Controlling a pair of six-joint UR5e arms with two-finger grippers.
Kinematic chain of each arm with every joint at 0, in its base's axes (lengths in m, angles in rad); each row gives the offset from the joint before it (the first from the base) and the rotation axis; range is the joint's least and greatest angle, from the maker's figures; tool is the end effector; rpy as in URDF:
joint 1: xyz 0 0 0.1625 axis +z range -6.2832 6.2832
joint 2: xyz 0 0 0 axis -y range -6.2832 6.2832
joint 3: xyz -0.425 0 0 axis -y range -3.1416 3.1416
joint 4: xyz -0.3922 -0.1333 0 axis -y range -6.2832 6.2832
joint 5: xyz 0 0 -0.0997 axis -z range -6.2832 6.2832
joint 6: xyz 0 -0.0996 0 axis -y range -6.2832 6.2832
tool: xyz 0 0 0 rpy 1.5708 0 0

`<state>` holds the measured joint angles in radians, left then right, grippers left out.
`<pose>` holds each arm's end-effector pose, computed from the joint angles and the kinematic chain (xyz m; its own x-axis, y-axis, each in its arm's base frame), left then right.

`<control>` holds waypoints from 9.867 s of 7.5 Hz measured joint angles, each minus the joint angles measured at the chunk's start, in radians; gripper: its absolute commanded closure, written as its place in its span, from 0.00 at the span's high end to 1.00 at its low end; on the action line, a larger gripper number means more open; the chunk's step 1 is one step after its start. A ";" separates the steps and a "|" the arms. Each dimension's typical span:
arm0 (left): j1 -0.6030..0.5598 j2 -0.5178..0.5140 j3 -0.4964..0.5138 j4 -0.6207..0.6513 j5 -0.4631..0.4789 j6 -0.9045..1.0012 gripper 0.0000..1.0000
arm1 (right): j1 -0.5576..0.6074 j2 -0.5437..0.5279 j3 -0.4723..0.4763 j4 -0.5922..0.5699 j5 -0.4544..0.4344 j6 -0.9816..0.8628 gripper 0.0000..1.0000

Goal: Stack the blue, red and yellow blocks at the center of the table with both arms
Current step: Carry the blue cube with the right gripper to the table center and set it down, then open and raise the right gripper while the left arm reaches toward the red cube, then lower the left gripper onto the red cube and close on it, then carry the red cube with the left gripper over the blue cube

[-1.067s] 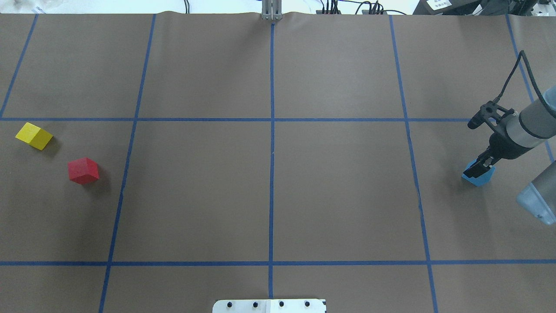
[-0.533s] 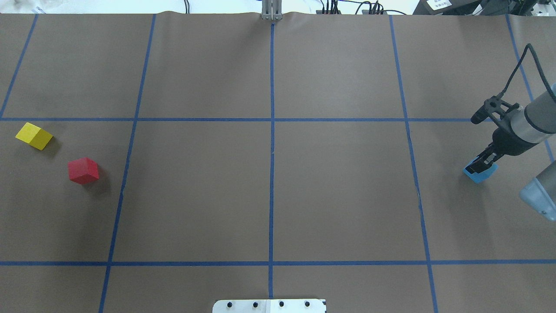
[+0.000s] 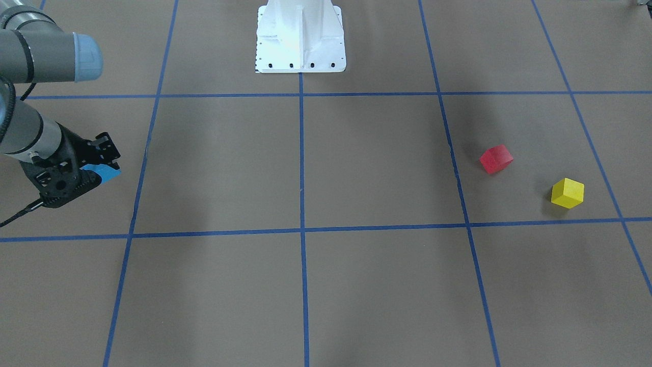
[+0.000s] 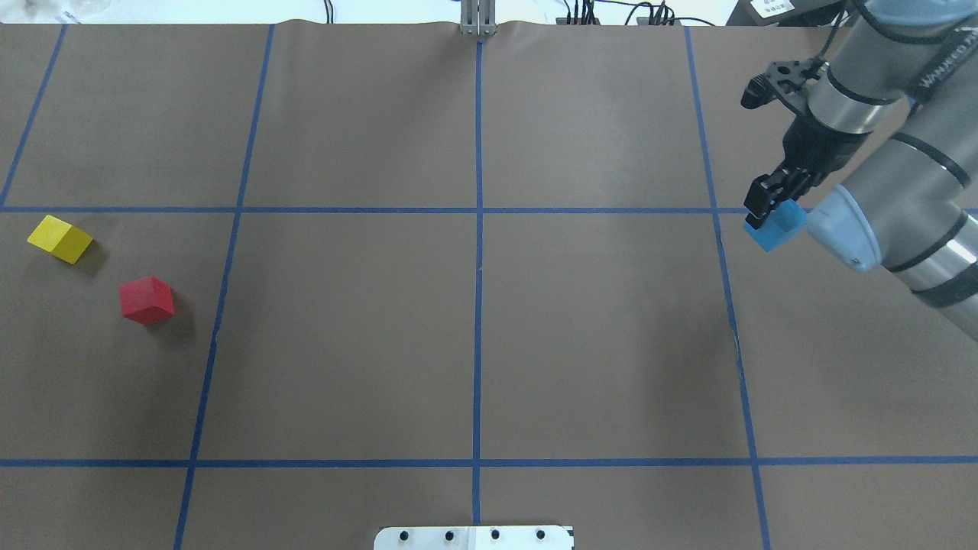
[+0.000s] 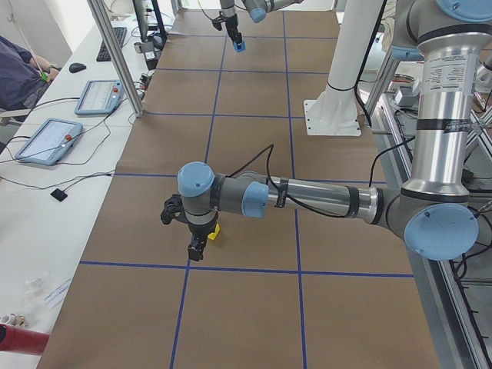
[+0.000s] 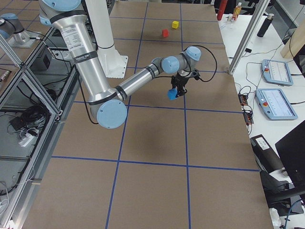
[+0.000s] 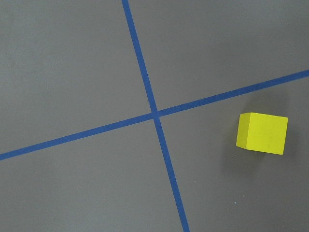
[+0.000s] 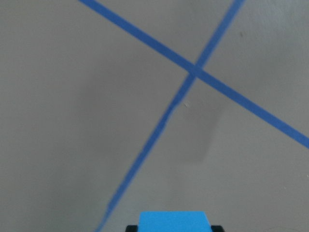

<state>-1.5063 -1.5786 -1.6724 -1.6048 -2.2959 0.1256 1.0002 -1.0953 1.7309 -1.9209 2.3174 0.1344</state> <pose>-0.0347 -0.5058 0.6042 0.7269 0.2654 -0.6333 -0.1561 0.9620 0.2240 -0.2831 -0.5626 0.3496 0.5792 -0.4442 0.6835 0.4447 0.8749 0.1918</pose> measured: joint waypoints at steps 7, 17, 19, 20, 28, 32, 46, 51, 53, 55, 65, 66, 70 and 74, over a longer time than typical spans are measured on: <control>0.000 0.002 0.003 0.000 0.000 -0.003 1.00 | -0.258 0.518 -0.564 0.374 -0.054 0.918 0.00; 0.000 0.002 0.006 0.001 0.001 -0.003 1.00 | -0.381 0.538 -0.613 0.434 -0.165 0.935 0.22; 0.000 0.002 0.006 0.002 0.001 -0.003 1.00 | -0.383 0.535 -0.613 0.434 -0.165 0.936 0.80; 0.000 0.002 0.005 0.002 0.001 -0.003 1.00 | -0.384 0.532 -0.611 0.434 -0.166 0.934 0.98; 0.134 -0.037 -0.169 0.004 0.008 -0.324 1.00 | -0.255 0.359 -0.311 0.396 -0.137 0.915 0.99; 0.382 -0.020 -0.292 -0.098 0.072 -0.971 1.00 | -0.162 0.215 -0.215 0.393 -0.147 0.767 0.99; 0.691 -0.032 -0.044 -0.449 0.328 -1.272 1.00 | -0.150 0.183 -0.216 0.404 -0.142 0.749 0.99; 0.730 -0.006 -0.069 -0.448 0.326 -1.277 0.47 | -0.149 0.166 -0.214 0.405 -0.147 0.749 0.99; 0.747 -0.004 -0.072 -0.448 0.327 -1.301 0.00 | -0.147 0.164 -0.213 0.405 -0.146 0.749 0.99; 0.747 0.008 -0.098 -0.431 0.320 -1.310 0.00 | -0.145 0.163 -0.213 0.405 -0.144 0.749 0.99; 0.949 -0.864 -0.026 0.320 0.410 -1.183 0.00 | 0.060 -0.002 -0.187 0.350 -0.129 0.492 0.99; 0.970 -0.900 0.045 0.266 0.431 -1.170 0.00 | 0.083 -0.022 -0.187 0.350 -0.126 0.468 0.99; 0.990 -0.921 0.196 0.081 0.464 -1.036 0.00 | 0.123 -0.062 -0.189 0.353 -0.092 0.406 0.99; 0.990 -0.923 0.201 0.074 0.464 -0.998 0.00 | 0.123 -0.064 -0.189 0.353 -0.086 0.406 0.99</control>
<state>-0.5162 -2.5015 -1.4712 -1.5305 -1.8316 -0.8723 1.1232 -1.1596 1.5417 -1.5674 2.2318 0.5399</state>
